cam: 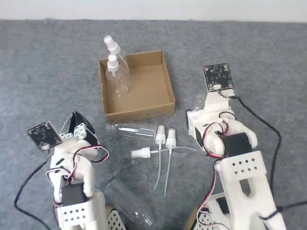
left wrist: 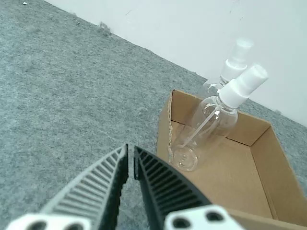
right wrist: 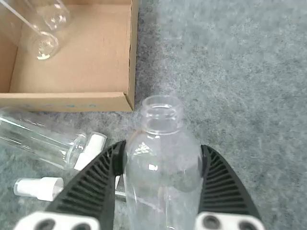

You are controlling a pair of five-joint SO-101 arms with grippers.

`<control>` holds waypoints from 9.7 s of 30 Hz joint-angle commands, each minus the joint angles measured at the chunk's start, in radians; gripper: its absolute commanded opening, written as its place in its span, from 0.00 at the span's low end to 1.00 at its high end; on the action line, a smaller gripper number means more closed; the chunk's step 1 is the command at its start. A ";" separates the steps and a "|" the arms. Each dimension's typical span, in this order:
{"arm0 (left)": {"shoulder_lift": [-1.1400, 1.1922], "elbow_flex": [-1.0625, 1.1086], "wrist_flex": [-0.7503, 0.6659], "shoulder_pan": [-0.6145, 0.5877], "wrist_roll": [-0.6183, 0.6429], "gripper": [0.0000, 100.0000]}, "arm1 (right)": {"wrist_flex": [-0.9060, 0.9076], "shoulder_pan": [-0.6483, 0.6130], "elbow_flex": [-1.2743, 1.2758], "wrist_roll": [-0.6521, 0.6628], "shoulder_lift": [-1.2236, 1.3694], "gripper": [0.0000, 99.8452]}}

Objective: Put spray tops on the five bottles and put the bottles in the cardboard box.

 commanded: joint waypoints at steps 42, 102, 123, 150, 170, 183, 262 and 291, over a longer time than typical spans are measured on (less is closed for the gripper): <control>0.005 -0.337 0.328 0.064 -0.044 0.02 | -0.228 0.056 0.554 -0.015 -0.842 0.07; 1.513 -0.978 0.635 0.626 0.505 0.21 | -0.240 0.056 0.586 -0.008 -0.886 0.07; 2.053 -1.239 0.643 0.583 0.689 0.21 | -0.239 0.056 0.586 -0.006 -0.888 0.07; 2.065 -1.598 1.034 0.557 0.637 0.21 | -0.240 0.079 0.585 -0.006 -0.889 0.07; 2.078 -1.626 0.807 0.629 0.276 0.21 | -0.283 0.203 0.583 -0.014 -0.891 0.07; 2.079 -1.435 0.539 0.704 0.163 0.21 | -0.283 0.203 0.583 -0.014 -0.891 0.07; 1.160 -1.093 0.450 0.511 0.338 0.01 | -0.282 -0.042 0.638 -0.003 -0.891 0.07; 0.651 -0.975 0.411 0.370 0.446 0.01 | -0.331 -0.217 0.729 0.133 -0.891 0.07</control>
